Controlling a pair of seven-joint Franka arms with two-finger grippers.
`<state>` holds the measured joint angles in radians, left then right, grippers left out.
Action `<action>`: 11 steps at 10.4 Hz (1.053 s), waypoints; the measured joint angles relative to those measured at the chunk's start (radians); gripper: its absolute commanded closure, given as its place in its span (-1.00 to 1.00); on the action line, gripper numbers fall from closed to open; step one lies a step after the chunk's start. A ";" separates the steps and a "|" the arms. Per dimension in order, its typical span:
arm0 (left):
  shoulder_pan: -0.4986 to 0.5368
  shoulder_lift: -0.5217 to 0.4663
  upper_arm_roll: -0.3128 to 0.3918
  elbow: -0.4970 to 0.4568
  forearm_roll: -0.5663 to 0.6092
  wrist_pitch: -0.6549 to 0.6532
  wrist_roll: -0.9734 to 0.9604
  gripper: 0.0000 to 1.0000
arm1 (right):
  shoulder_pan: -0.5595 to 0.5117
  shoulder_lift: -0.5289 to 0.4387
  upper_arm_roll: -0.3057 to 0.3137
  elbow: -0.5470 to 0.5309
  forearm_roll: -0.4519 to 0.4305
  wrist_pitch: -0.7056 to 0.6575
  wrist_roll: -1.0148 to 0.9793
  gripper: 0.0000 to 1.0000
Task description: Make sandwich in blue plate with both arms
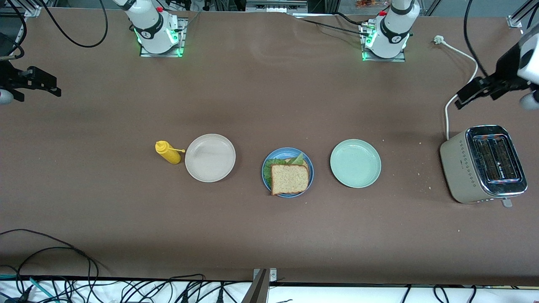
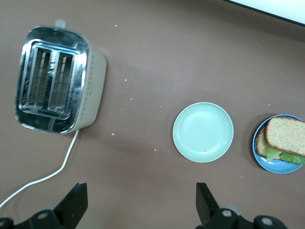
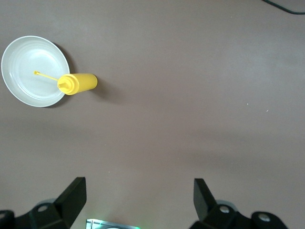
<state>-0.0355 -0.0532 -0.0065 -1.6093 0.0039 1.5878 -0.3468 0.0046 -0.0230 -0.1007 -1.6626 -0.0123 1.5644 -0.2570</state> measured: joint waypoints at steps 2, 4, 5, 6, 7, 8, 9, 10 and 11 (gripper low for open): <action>0.031 -0.049 0.001 -0.016 0.000 -0.062 0.002 -1.00 | 0.000 0.007 -0.003 0.019 0.001 0.000 0.002 -1.00; 0.062 -0.057 0.001 -0.024 0.001 -0.075 0.112 -1.00 | -0.001 0.012 -0.010 0.027 0.002 0.000 0.002 -1.00; 0.083 -0.057 0.001 -0.028 0.001 -0.075 0.196 -1.00 | -0.001 0.013 -0.010 0.028 0.002 -0.001 0.002 -1.00; 0.103 -0.056 0.001 -0.032 0.001 -0.075 0.251 -1.00 | -0.002 0.014 -0.010 0.028 0.002 -0.001 0.002 -1.00; 0.110 -0.056 0.001 -0.034 0.001 -0.075 0.274 -1.00 | -0.002 0.014 -0.010 0.028 0.002 -0.001 0.002 -1.00; 0.109 -0.055 -0.002 -0.034 0.001 -0.075 0.277 -1.00 | -0.002 0.014 -0.010 0.028 0.002 -0.001 0.002 -1.00; 0.109 -0.051 -0.011 -0.034 0.001 -0.075 0.277 -1.00 | -0.002 0.014 -0.010 0.028 0.002 -0.001 0.002 -1.00; 0.108 -0.048 -0.022 -0.034 0.001 -0.075 0.277 -1.00 | -0.002 0.014 -0.010 0.028 0.002 -0.001 0.002 -1.00; 0.107 -0.046 -0.031 -0.034 0.001 -0.075 0.277 -1.00 | -0.002 0.014 -0.010 0.028 0.002 -0.001 0.002 -1.00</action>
<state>0.0715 -0.0997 -0.0372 -1.6434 0.0047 1.5131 -0.0693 0.0027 -0.0092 -0.1109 -1.6343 -0.0105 1.5635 -0.2545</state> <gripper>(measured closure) 0.000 0.000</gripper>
